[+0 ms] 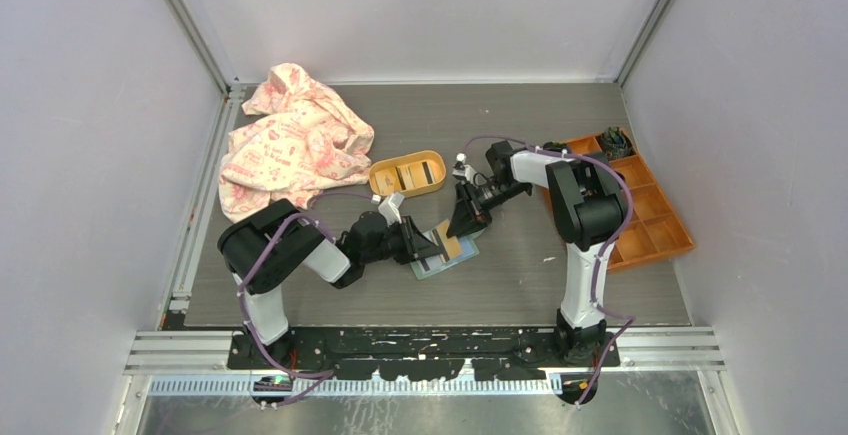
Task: Put the credit cards into the card holder
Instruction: Turn over the card slot in the card holder.
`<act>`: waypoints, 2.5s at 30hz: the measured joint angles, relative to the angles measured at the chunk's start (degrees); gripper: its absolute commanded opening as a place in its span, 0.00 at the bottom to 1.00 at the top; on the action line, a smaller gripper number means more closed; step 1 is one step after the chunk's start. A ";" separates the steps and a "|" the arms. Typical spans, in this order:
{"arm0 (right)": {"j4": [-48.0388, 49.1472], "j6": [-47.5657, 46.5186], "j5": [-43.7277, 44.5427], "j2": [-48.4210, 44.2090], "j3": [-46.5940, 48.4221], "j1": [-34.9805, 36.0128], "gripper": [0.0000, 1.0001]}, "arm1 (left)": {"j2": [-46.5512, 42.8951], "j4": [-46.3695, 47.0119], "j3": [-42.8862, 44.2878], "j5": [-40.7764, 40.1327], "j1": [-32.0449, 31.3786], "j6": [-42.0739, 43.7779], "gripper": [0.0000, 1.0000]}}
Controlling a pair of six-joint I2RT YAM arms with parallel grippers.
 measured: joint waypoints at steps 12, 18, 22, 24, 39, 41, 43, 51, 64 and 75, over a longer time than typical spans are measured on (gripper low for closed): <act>3.41 3.28 1.36 0.00 -0.63 0.72 0.28 | -4.24 -2.86 -1.70 -0.52 0.02 0.66 0.28; 4.61 4.83 1.55 -0.02 -0.66 1.79 0.29 | -11.74 -10.12 -2.82 -2.51 0.02 3.15 0.23; 5.49 5.73 1.55 -0.04 -0.74 2.40 0.32 | -16.35 -15.96 -2.91 -4.33 0.02 4.98 0.18; 5.88 6.03 1.55 -0.15 -0.85 2.75 0.33 | -17.79 -18.32 -2.91 -5.20 0.02 5.86 0.17; 6.47 5.97 12.57 -4.42 -1.22 5.49 0.16 | -15.04 -28.68 2.43 -6.78 0.02 9.68 0.12; 6.47 5.75 14.91 -5.51 -1.22 5.46 0.14 | -14.56 -28.70 2.86 -6.69 0.02 9.90 0.12; 6.43 5.57 17.27 -6.45 -1.22 5.46 0.13 | -14.38 -28.70 3.04 -6.64 0.02 10.19 0.12; 6.21 3.72 24.74 -9.81 -1.29 5.79 0.16 | -14.25 -28.63 3.15 -6.58 0.02 10.38 0.12; 5.16 1.31 26.21 -10.43 -1.29 10.19 0.38 | -15.89 -29.97 2.99 -6.40 0.02 10.58 0.17; 4.66 0.96 24.44 -12.74 -1.29 12.76 0.46 | -27.12 -32.92 -1.84 -8.22 0.02 11.04 0.21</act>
